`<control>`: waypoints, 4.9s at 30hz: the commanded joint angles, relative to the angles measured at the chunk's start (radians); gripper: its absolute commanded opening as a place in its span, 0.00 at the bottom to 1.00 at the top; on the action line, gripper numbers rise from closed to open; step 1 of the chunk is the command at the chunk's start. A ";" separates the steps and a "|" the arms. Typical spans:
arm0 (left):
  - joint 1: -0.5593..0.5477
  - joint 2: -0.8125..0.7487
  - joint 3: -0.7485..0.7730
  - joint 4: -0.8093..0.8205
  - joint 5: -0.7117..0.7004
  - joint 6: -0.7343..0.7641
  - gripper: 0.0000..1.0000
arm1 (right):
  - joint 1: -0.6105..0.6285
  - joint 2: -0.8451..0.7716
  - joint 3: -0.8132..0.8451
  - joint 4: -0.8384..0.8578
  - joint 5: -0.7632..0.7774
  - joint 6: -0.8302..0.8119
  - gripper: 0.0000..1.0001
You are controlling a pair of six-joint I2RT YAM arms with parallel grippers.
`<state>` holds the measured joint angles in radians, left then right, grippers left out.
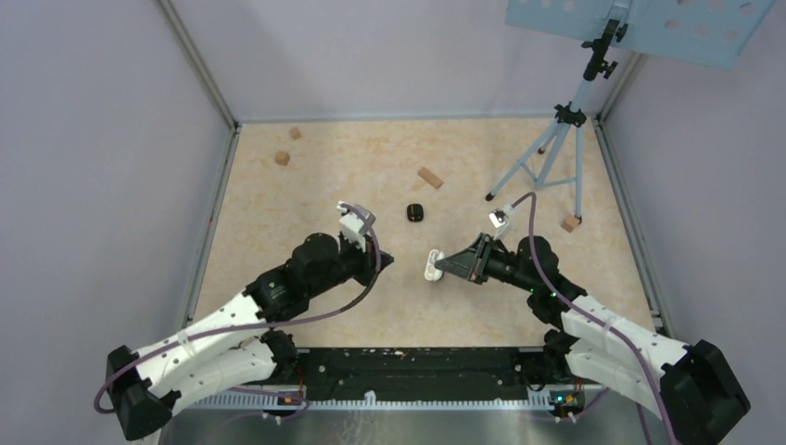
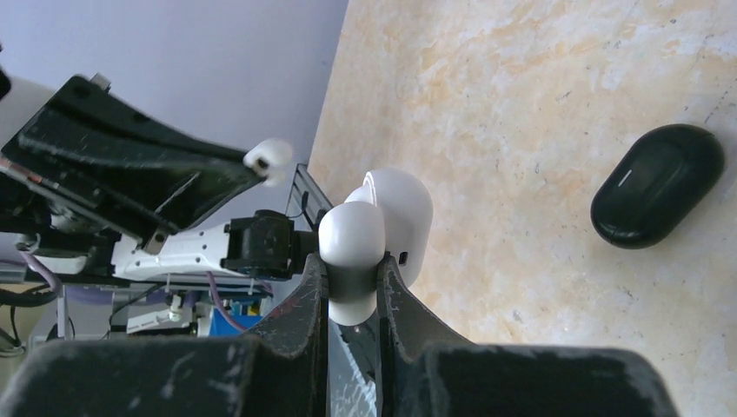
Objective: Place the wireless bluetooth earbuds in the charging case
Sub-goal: Pick up the left earbud from the center of the board, then insert the left earbud into the left side groove of the charging case, then place the charging case with the earbuds at the center of the board.
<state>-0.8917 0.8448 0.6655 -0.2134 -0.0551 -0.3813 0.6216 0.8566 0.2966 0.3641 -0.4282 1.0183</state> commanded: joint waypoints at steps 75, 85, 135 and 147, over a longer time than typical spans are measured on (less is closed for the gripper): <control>-0.001 0.150 -0.199 0.649 0.292 -0.079 0.00 | 0.057 0.106 -0.034 0.355 0.095 0.285 0.00; -0.003 0.152 -0.153 0.569 0.269 -0.064 0.33 | 0.058 0.105 -0.031 0.351 0.098 0.284 0.00; 0.000 -0.102 -0.050 0.184 -0.070 -0.025 0.67 | -0.425 0.408 0.046 -0.170 -0.117 -0.273 0.00; 0.000 -0.086 -0.045 0.196 -0.052 -0.024 0.66 | -0.425 0.239 0.086 -0.420 -0.006 -0.353 0.64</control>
<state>-0.8917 0.7448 0.6220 -0.0727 -0.1200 -0.3981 0.2062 1.1416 0.3298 0.0360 -0.4805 0.7136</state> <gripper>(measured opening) 0.661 0.625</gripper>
